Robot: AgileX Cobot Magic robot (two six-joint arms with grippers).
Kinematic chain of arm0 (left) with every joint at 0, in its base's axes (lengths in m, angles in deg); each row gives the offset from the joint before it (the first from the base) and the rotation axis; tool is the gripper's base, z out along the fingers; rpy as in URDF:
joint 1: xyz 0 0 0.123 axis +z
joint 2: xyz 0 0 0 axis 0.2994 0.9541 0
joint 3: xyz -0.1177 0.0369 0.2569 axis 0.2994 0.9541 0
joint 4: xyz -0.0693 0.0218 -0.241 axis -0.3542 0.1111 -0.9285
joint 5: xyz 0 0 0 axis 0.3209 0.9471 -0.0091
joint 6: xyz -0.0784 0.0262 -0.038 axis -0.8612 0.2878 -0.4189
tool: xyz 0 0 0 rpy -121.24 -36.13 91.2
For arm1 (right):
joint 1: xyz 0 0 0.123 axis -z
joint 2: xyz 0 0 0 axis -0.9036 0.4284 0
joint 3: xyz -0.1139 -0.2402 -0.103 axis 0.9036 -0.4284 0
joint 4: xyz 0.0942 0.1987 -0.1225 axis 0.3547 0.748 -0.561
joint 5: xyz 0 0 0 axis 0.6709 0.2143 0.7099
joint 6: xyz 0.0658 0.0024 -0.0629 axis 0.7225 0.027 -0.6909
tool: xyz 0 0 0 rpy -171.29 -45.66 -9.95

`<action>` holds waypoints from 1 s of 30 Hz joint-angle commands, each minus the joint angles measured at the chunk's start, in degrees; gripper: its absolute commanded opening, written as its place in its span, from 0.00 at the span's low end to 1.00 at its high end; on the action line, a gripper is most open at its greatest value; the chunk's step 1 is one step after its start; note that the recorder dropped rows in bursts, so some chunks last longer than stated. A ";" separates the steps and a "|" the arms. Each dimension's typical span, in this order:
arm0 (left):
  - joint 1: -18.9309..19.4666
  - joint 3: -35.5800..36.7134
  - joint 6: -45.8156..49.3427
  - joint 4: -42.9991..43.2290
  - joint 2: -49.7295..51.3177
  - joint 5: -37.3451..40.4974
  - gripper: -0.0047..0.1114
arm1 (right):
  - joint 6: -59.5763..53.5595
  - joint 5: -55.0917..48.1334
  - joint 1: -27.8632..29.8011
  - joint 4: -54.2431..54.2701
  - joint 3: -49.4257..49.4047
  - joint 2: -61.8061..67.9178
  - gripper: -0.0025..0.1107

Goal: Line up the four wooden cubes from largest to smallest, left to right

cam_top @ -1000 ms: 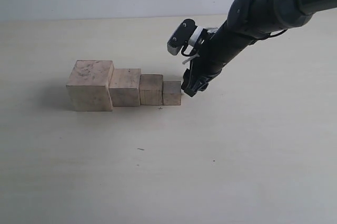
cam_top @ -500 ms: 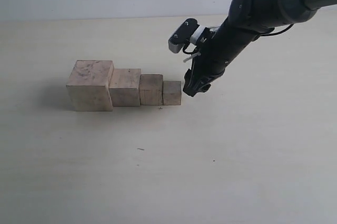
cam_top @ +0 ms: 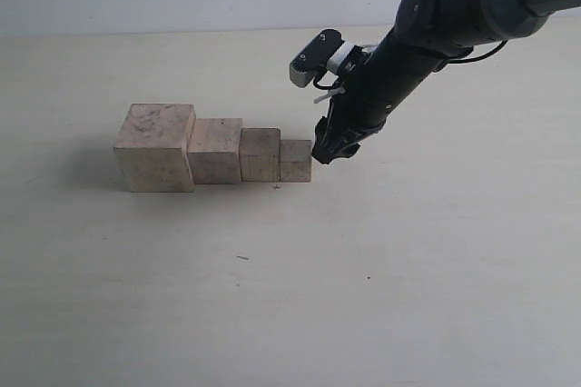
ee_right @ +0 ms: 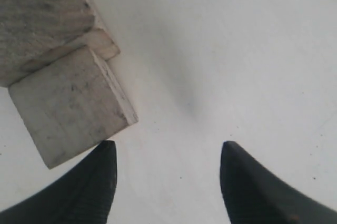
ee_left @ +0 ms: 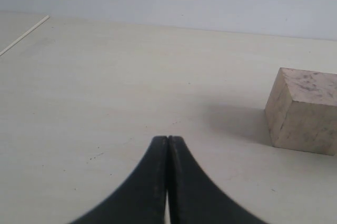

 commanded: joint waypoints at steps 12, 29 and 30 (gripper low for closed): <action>-0.32 0.20 0.03 0.13 -0.35 -0.77 0.04 | 6.33 -0.82 -0.06 -9.90 -0.08 -1.77 0.51; -0.32 0.20 0.03 0.13 -0.35 -0.77 0.04 | 24.22 -6.54 -0.06 -16.47 -0.08 -11.30 0.34; -0.32 0.20 0.03 0.13 -0.35 -0.77 0.04 | 24.22 -7.08 -0.06 -15.67 -0.08 -11.42 0.28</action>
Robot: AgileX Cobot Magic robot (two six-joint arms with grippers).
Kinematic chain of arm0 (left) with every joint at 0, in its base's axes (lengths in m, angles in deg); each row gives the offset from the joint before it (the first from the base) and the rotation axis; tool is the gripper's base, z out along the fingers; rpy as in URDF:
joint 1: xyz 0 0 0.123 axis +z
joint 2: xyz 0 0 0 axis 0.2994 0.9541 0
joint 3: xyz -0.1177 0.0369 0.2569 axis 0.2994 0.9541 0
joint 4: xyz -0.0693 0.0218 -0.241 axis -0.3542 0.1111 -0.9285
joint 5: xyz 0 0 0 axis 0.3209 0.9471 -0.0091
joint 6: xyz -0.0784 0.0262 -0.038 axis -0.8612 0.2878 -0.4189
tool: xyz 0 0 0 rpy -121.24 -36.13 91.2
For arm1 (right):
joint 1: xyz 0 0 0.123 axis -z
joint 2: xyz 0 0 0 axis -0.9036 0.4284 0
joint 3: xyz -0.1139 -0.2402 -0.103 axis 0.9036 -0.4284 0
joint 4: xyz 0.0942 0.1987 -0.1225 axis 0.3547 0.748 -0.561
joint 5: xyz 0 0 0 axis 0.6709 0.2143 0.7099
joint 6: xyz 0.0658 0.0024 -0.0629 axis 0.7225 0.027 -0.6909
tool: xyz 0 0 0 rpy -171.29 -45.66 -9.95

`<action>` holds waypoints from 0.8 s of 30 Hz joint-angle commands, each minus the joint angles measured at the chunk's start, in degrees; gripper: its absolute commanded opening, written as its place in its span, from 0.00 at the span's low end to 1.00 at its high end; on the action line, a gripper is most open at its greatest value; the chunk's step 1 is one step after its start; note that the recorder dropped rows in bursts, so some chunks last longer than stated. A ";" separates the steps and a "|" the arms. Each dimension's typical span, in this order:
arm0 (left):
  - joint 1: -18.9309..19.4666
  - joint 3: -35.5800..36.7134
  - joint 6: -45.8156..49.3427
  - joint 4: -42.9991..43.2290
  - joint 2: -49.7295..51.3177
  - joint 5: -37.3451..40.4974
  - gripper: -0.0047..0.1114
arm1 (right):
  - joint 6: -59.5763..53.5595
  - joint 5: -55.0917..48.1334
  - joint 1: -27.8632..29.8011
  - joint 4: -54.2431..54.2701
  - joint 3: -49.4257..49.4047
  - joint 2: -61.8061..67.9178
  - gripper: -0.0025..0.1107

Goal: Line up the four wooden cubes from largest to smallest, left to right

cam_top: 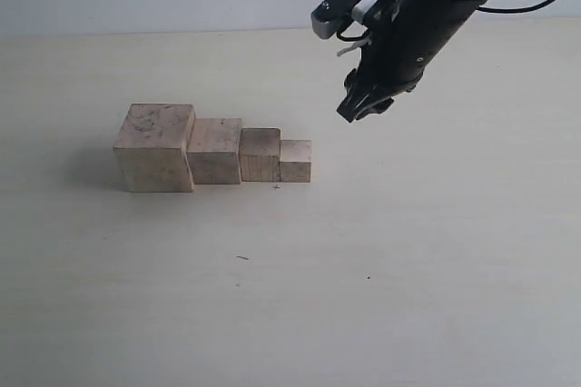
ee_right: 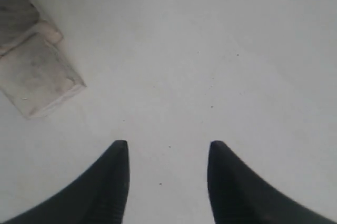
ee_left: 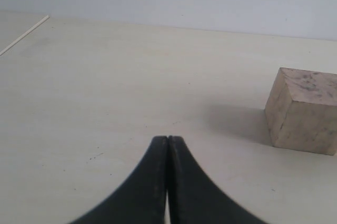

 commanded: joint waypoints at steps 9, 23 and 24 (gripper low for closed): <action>-0.32 0.20 0.03 0.13 -0.35 -0.77 0.04 | 8.14 -6.34 -0.06 6.23 -0.08 -1.02 0.02; -0.32 0.20 0.03 0.13 -0.35 -0.77 0.04 | 21.53 -5.31 -0.06 10.72 0.08 5.38 0.02; -0.32 0.20 0.03 0.13 -0.35 -0.77 0.04 | 21.53 -4.92 -0.06 11.64 0.08 5.86 0.02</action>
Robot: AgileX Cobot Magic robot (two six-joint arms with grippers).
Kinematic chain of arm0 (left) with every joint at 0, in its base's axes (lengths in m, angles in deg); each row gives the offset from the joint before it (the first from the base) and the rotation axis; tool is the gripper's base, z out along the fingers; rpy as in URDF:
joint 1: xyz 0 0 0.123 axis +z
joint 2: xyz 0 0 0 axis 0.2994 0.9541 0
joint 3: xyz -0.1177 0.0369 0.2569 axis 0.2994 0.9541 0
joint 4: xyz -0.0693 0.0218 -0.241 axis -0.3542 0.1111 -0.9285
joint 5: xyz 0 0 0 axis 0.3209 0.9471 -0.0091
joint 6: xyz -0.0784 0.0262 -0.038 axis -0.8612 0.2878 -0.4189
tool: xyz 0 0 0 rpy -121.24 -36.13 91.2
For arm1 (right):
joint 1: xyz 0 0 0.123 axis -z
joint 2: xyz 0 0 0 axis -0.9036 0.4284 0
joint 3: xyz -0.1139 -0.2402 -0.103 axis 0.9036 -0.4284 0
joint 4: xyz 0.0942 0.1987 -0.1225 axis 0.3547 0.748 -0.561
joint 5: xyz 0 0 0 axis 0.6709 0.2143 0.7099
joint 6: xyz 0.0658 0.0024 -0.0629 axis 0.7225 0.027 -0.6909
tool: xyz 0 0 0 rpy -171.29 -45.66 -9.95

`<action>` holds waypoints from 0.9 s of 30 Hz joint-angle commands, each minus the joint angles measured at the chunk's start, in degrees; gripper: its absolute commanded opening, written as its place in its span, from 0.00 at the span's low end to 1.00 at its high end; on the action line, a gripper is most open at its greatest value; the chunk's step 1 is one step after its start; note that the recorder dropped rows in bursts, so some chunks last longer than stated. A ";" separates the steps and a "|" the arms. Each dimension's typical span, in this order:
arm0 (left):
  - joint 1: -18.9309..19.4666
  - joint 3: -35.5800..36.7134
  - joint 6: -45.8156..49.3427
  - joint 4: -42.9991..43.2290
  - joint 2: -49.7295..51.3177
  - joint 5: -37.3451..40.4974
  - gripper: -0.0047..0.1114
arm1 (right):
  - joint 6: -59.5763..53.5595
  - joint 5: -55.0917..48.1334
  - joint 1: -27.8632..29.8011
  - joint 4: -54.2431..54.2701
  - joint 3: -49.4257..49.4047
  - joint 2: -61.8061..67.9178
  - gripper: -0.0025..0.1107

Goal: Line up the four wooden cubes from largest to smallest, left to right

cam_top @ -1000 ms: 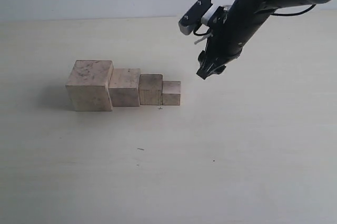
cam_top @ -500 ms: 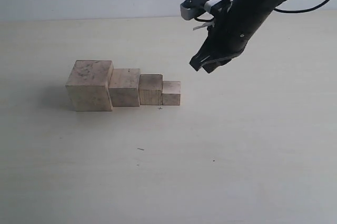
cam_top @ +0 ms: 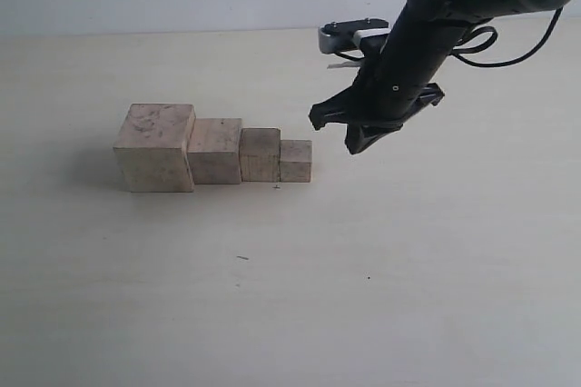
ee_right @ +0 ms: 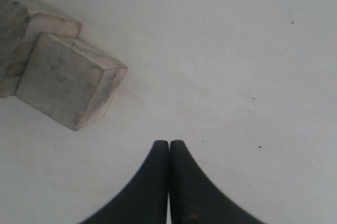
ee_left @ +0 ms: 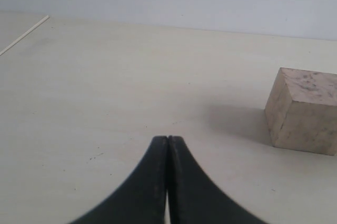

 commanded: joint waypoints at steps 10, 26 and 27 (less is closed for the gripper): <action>-0.32 0.20 0.03 0.13 -0.35 -0.77 0.04 | -1.84 3.78 -0.06 8.87 0.08 2.82 0.02; -0.32 0.20 0.03 0.13 -0.35 -0.77 0.04 | -3.53 4.48 -0.06 10.45 2.82 4.78 0.02; -0.32 0.20 0.03 0.13 -0.35 -0.77 0.04 | -3.53 4.48 -0.06 10.45 3.11 5.05 0.02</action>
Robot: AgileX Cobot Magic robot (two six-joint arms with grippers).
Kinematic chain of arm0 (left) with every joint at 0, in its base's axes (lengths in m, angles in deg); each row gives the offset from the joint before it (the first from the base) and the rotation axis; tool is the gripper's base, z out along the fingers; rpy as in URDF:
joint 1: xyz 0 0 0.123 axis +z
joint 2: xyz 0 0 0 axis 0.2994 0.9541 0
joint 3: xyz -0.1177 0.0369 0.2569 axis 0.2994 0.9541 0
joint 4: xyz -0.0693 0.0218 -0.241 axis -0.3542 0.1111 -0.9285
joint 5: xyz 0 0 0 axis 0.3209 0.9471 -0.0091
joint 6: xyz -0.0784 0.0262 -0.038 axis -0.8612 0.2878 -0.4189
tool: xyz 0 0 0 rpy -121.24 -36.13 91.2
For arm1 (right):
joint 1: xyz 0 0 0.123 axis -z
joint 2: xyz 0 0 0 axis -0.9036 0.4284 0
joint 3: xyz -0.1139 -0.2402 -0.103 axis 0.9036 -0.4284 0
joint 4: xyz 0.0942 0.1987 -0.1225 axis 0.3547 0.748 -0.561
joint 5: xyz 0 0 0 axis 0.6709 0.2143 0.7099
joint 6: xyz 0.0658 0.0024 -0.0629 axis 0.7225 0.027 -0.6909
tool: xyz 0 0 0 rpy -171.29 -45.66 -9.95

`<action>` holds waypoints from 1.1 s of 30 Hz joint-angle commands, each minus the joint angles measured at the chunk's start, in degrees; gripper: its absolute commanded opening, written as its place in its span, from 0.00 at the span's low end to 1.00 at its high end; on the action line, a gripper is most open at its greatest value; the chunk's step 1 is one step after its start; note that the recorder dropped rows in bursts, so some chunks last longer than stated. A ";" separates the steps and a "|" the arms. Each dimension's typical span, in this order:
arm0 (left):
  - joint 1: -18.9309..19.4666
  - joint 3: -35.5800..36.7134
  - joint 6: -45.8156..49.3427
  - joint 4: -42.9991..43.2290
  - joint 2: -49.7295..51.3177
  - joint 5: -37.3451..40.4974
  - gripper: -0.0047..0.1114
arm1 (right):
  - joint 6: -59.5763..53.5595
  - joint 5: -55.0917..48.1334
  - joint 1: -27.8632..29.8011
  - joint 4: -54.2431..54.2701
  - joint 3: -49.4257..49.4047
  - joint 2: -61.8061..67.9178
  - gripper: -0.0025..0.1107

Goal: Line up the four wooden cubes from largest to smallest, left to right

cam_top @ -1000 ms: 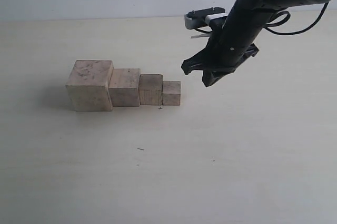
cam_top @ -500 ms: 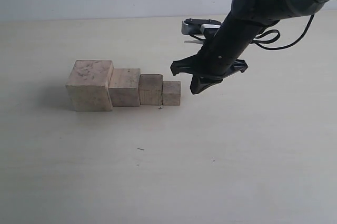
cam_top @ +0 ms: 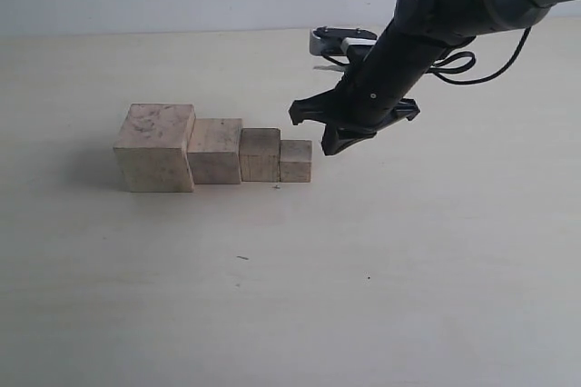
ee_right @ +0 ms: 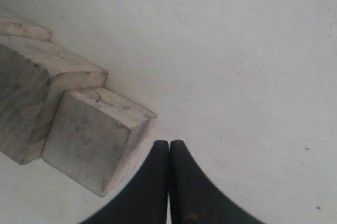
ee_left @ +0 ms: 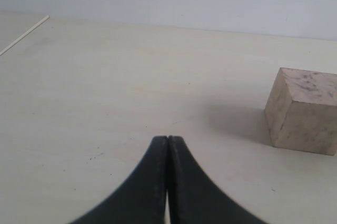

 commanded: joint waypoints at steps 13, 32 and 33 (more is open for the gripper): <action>-0.32 0.20 0.03 0.13 -0.35 -0.77 0.04 | -0.82 -2.36 -0.06 1.95 2.92 2.88 0.02; -0.32 0.20 0.03 0.13 -0.35 -0.77 0.04 | -7.16 0.07 -0.06 7.30 2.92 2.88 0.02; -0.32 0.20 0.03 0.13 -0.35 -0.77 0.04 | -7.16 -0.18 -0.06 7.30 2.92 2.88 0.02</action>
